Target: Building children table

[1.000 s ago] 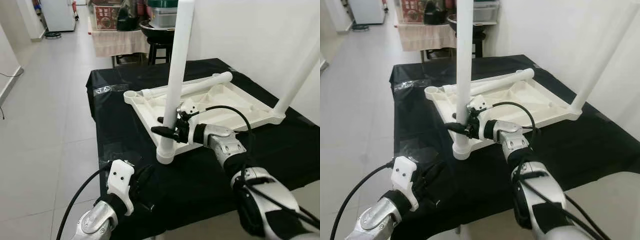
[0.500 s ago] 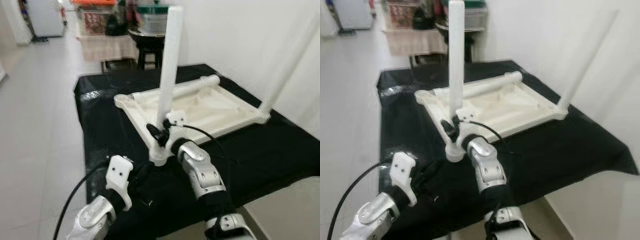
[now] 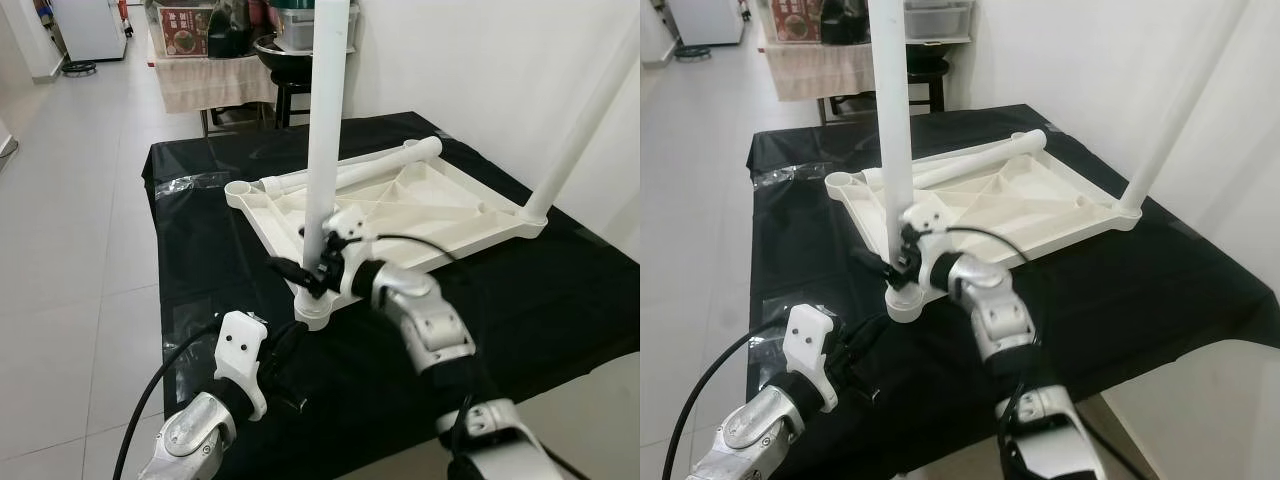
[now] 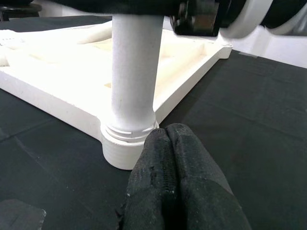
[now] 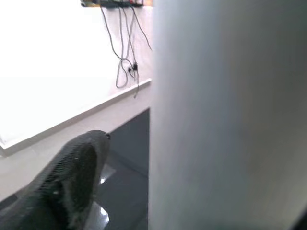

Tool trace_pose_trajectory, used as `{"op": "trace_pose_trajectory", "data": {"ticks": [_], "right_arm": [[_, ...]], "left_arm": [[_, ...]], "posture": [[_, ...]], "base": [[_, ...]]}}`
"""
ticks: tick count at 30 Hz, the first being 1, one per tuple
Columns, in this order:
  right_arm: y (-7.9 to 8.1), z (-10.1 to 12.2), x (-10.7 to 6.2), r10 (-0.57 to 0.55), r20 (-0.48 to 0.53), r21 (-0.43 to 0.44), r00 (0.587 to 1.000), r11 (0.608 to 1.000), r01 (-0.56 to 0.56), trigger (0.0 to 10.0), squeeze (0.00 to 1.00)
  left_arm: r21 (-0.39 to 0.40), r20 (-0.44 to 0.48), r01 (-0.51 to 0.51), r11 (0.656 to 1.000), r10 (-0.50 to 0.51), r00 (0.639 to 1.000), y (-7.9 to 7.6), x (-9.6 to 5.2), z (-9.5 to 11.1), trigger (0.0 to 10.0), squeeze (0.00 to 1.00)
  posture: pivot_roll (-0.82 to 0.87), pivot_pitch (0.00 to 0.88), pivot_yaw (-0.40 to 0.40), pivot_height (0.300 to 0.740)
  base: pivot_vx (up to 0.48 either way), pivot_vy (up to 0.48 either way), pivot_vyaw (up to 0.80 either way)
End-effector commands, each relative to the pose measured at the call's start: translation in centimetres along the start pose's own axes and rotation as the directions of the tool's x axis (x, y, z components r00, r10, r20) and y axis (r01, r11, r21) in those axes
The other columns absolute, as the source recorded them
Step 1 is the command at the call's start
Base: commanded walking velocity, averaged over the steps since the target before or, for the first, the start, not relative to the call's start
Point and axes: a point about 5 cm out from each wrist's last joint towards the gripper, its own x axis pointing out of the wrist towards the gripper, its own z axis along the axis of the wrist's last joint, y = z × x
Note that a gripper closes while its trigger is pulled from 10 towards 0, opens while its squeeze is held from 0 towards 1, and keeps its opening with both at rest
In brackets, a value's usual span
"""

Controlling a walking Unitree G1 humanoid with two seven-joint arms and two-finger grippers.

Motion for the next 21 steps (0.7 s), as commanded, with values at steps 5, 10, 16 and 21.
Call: {"op": "trace_pose_trajectory", "data": {"ticks": [5, 10, 16, 21], "right_arm": [[-2.1, -0.8, -0.8, 0.324, -0.105, 0.012, 0.940, 0.946, -0.325, 10.0, 0.00], [-3.2, -1.7, -1.2, 0.320, -0.157, 0.079, 0.934, 0.947, -0.311, 8.1, 0.00], [-3.7, -1.2, -1.2, 0.286, -0.122, 0.093, 0.951, 0.957, -0.276, 0.0, 0.00], [-4.4, -1.6, -1.6, 0.254, -0.128, 0.084, 0.959, 0.966, -0.245, 0.0, 0.00]], "left_arm": [[-0.007, -0.011, 0.008, 1.000, -0.008, 1.000, -0.4, -0.4, -0.1, 10.0, 0.00], [-0.007, -0.011, 0.004, 1.000, -0.004, 1.000, -0.7, -0.8, 0.0, 10.0, 0.00], [-0.008, -0.013, 0.000, 1.000, 0.000, 1.000, -0.7, -0.9, 0.1, 10.0, 0.00], [-0.008, -0.015, 0.000, 1.000, 0.000, 1.000, -0.7, -0.8, 0.1, 10.0, 0.00]], "posture": [[0.05, 0.055, -0.069, 0.740], [0.07, 0.072, -0.085, 0.740], [0.07, 0.083, -0.085, 0.740], [0.06, 0.081, -0.082, 0.740]], "base": [[0.000, 0.000, 0.00], [0.000, 0.000, 0.00], [0.000, 0.000, 0.00], [0.000, 0.000, 0.00]]}}
